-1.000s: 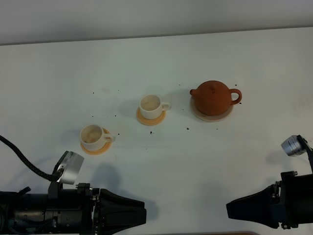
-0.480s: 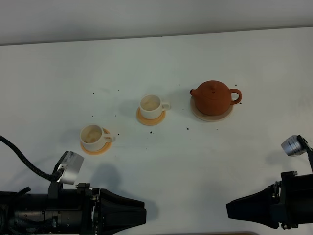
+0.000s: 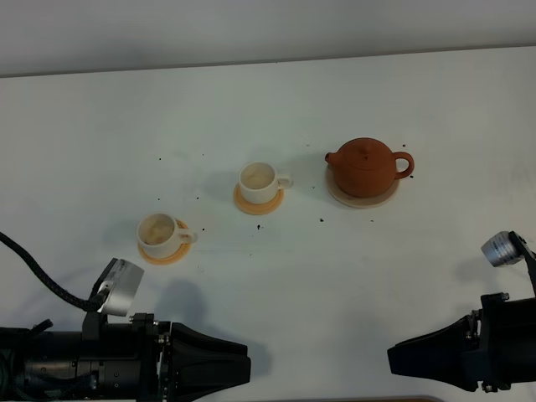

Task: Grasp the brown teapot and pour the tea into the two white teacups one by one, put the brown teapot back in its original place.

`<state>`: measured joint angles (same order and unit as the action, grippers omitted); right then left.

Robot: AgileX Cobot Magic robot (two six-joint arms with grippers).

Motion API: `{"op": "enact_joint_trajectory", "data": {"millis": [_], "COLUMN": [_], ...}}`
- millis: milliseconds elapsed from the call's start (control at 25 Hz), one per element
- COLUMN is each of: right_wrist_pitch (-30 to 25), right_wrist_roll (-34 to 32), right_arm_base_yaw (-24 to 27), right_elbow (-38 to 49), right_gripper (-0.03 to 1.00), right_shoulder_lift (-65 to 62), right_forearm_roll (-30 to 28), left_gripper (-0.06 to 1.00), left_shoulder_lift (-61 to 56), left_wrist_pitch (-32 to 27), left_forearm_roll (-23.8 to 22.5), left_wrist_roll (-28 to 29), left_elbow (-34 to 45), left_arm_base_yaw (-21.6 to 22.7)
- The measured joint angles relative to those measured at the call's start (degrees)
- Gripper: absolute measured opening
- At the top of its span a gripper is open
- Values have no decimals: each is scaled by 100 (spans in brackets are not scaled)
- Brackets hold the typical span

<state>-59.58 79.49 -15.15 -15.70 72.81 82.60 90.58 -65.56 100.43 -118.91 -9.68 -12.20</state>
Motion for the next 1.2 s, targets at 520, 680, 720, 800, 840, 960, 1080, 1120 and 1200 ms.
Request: {"op": "enact_joint_trajectory", "data": {"millis": [520,680,720,800,840,960,1080,1120,1200], "right_wrist_pitch": [-5,43,46,65,96,210,337,398,563], "right_wrist_roll": [168,174,174,174,174,174,145,106,-28], "right_arm_base_yaw": [0,0,0,0,0,0,0,0,0], "right_elbow": [0,0,0,0,0,-82,-290,-376,-538], "right_gripper": [24,24,24,24,24,24,24,24,24], "right_shoulder_lift": [0,0,0,0,0,0,0,0,0], "right_forearm_roll": [0,0,0,6,6,5,17,17,17], "left_gripper": [25,25,25,25,25,25,25,25,25], "left_shoulder_lift": [0,0,0,0,0,10,16,21,26], "left_wrist_pitch": [-136,-124,-124,-124,-118,-64,8,57,226], "left_forearm_roll": [0,0,0,0,0,0,-5,-5,-20], "left_wrist_roll": [379,672,692,703,708,792,1041,1170,1436], "left_elbow": [0,0,0,0,-16,-213,-651,-827,-1201], "left_arm_base_yaw": [0,0,0,0,0,0,0,0,0]}}
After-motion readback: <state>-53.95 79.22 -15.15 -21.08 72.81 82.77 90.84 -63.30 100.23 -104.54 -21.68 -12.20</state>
